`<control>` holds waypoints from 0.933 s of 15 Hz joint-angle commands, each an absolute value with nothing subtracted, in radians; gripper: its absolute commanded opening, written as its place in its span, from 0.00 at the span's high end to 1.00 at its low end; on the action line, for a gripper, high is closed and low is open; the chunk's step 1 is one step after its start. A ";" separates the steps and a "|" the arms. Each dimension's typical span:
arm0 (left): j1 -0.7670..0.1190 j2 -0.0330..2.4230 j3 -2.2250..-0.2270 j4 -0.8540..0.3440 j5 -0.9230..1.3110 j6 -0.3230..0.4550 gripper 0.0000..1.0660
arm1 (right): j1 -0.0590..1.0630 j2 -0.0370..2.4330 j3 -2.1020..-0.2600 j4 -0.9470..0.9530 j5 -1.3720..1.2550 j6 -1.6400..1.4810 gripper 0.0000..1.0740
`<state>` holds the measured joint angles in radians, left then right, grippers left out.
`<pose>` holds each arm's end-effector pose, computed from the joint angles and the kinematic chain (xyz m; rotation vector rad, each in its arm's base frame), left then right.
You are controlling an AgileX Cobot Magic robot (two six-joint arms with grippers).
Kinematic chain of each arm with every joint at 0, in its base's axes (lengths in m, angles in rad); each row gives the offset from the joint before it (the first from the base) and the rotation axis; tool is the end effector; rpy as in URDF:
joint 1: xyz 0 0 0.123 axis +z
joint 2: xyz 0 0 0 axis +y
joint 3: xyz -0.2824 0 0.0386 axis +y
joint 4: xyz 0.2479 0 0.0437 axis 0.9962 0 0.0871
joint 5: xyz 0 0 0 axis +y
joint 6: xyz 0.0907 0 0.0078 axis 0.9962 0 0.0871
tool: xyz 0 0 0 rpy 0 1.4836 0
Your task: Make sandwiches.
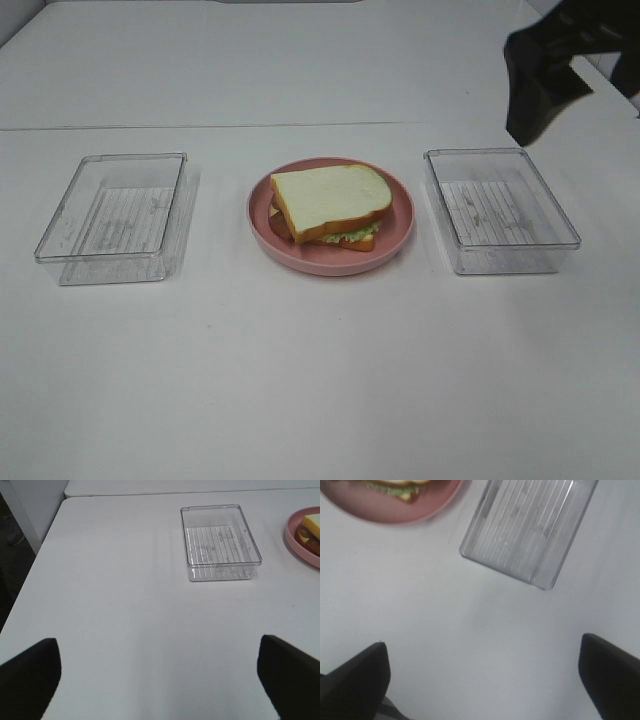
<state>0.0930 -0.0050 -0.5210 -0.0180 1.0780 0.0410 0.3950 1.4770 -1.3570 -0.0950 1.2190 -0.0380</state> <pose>-0.0087 -0.0023 0.2815 -0.0516 2.0354 0.0627 0.2724 0.1048 0.3354 -0.6290 2.7396 -0.0504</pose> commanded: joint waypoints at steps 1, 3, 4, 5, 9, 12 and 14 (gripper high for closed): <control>0.094 -0.022 -0.519 -0.022 1.073 0.039 0.06 | 0.389 1.402 -1.245 -0.117 1.227 0.000 0.08; 0.094 -0.022 -0.519 -0.022 1.073 0.039 0.06 | 0.389 1.292 -1.076 -0.124 1.149 0.057 0.08; 0.094 -0.022 -0.519 -0.022 1.073 0.039 0.06 | 0.382 1.250 -1.016 -0.126 1.125 0.073 0.08; 0.094 -0.022 -0.519 -0.022 1.073 0.039 0.06 | 0.353 1.211 -0.969 -0.119 1.107 0.085 0.08; 0.094 -0.022 -0.519 -0.022 1.073 0.039 0.06 | 0.160 1.004 -0.809 -0.115 1.083 0.080 0.08; 0.094 -0.022 -0.519 -0.022 1.073 0.039 0.06 | 0.041 0.780 -0.712 -0.089 1.040 0.087 0.08; 0.094 -0.022 -0.519 -0.022 1.073 0.039 0.06 | -0.015 0.662 -0.664 -0.082 1.027 0.078 0.08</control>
<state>0.0930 -0.0050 -0.5210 -0.0180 1.0780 0.0410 -0.0390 0.6010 -0.6390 -0.0840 1.0400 0.0680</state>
